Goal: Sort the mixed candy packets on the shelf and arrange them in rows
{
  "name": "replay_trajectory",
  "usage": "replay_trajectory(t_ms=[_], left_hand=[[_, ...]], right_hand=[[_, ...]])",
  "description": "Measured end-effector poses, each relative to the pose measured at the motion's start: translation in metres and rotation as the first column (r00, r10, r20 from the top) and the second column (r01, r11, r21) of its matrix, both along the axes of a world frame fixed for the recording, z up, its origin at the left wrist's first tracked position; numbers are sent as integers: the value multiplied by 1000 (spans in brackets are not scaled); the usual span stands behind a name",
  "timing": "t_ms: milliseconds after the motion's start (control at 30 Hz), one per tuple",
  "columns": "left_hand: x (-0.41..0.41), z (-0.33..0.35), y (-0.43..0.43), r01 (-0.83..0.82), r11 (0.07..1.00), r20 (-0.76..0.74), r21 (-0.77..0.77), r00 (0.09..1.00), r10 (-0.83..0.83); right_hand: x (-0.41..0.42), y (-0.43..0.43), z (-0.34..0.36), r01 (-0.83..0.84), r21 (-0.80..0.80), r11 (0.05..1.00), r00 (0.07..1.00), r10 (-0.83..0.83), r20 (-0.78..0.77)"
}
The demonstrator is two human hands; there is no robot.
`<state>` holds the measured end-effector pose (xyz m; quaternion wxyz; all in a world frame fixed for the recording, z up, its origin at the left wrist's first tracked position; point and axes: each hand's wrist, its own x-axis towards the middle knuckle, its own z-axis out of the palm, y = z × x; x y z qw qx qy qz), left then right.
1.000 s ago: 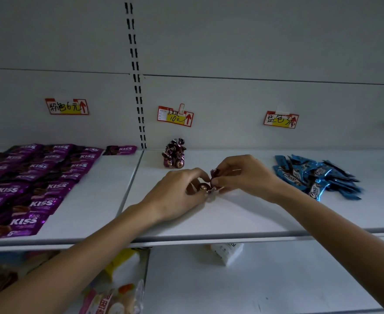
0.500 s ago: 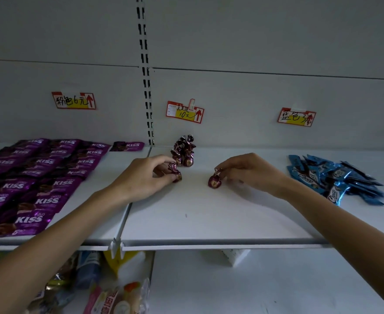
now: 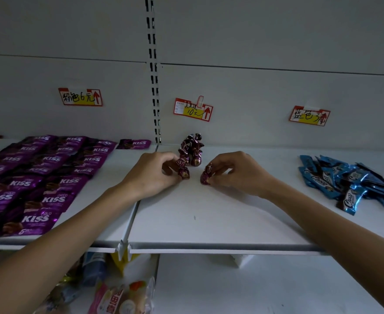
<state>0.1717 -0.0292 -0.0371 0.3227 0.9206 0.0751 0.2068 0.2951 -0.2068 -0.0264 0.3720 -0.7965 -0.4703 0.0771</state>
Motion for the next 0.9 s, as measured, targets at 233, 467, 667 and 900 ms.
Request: replay_trajectory(t_ms=[233, 467, 667, 900], left_hand=[[10, 1, 3, -8, 999, 26, 42, 1000, 7], [13, -1, 6, -5, 1000, 45, 24, 999, 4], [17, -3, 10, -24, 1000, 36, 2, 999, 24], [17, -4, 8, -44, 999, 33, -5, 998, 44]], right_hand=[[2, 16, 1, 45, -21, 999, 995, -43, 87], [3, 23, -2, 77, 19, 997, 993, -78, 85], [3, 27, -2, 84, 20, 996, 994, -85, 71], [3, 29, -5, 101, 20, 995, 992, -102, 71]])
